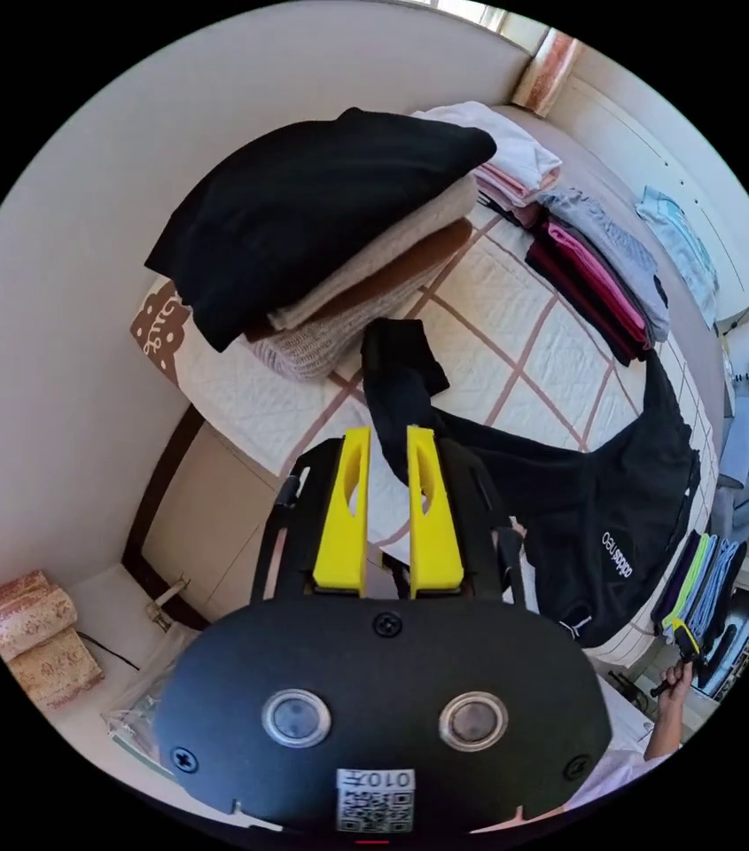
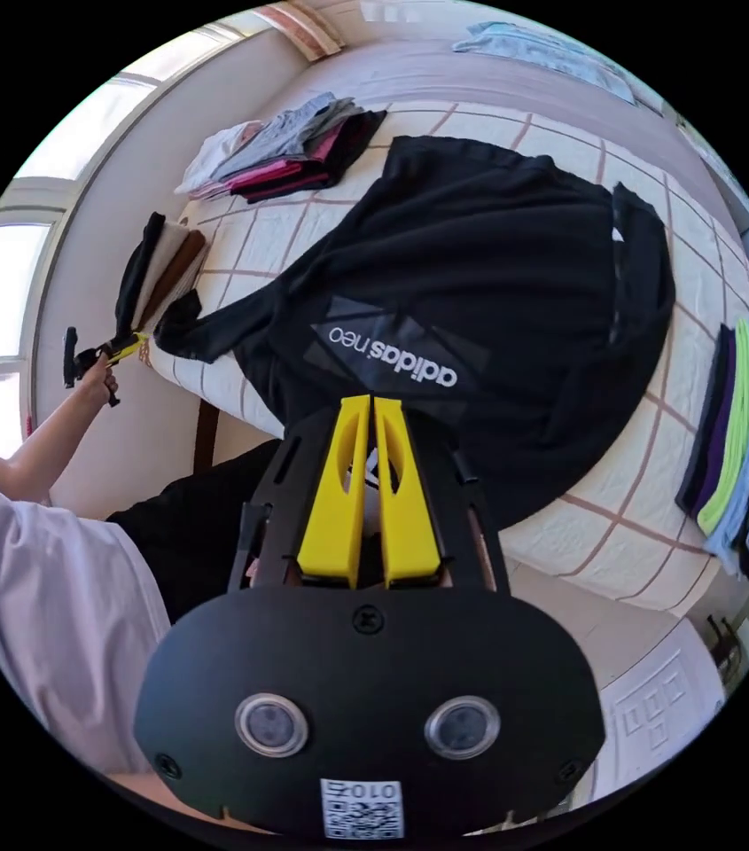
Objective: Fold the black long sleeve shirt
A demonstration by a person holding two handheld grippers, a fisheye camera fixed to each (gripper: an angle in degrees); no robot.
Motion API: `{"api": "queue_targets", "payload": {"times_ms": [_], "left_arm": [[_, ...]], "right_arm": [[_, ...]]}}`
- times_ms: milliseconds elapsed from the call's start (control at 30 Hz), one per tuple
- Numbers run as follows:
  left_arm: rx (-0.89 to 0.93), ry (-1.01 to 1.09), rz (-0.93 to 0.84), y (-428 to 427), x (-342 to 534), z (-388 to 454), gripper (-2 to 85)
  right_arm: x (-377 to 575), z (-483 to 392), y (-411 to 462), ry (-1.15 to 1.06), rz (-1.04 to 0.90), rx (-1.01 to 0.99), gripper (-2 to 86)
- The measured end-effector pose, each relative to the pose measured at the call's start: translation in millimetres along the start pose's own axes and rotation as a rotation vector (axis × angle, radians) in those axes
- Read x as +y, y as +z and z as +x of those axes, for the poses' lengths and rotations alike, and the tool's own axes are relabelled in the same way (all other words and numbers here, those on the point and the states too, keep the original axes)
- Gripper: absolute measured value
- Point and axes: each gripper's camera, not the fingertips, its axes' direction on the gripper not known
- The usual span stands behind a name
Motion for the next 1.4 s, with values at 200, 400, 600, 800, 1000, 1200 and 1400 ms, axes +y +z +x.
{"api": "queue_targets", "payload": {"times_ms": [200, 400, 600, 800, 1000, 1200, 1400], "left_arm": [[0.027, 0.324, -0.003, -26.7, 25.5, 91.7, 6.2], [-0.006, 1.239, -0.151, 14.6, 119.6, 322.8, 8.2], [-0.011, 1.375, -0.365, 70.9, 191.2, 410.3, 8.0], [-0.008, 1.233, -0.415, 88.7, 199.7, 421.8, 6.7], [0.065, 1.058, -0.367, 77.1, 197.0, 424.7, 5.9], [0.007, 1.133, -0.369, 52.0, 211.8, 445.4, 5.6], [-0.014, 1.238, -0.469, 46.5, 218.0, 455.9, 5.9]], "right_arm": [[56.5, 61.3, -2.8, 0.275, 0.074, 0.010, 8.9], [6.7, 84.1, 8.0, 0.283, 0.104, 0.239, 11.4], [-76.4, 135.0, 4.9, 0.329, 0.165, 0.337, 12.2], [-172.1, 187.1, -15.8, 0.301, 0.260, 0.296, 12.4], [-217.9, 211.4, 27.9, 0.345, 0.098, 0.133, 4.5], [-161.6, 120.9, -48.7, 0.260, 0.003, 0.928, 3.8], [-86.3, 94.3, -21.8, 0.071, -0.377, 1.132, 7.5]]}}
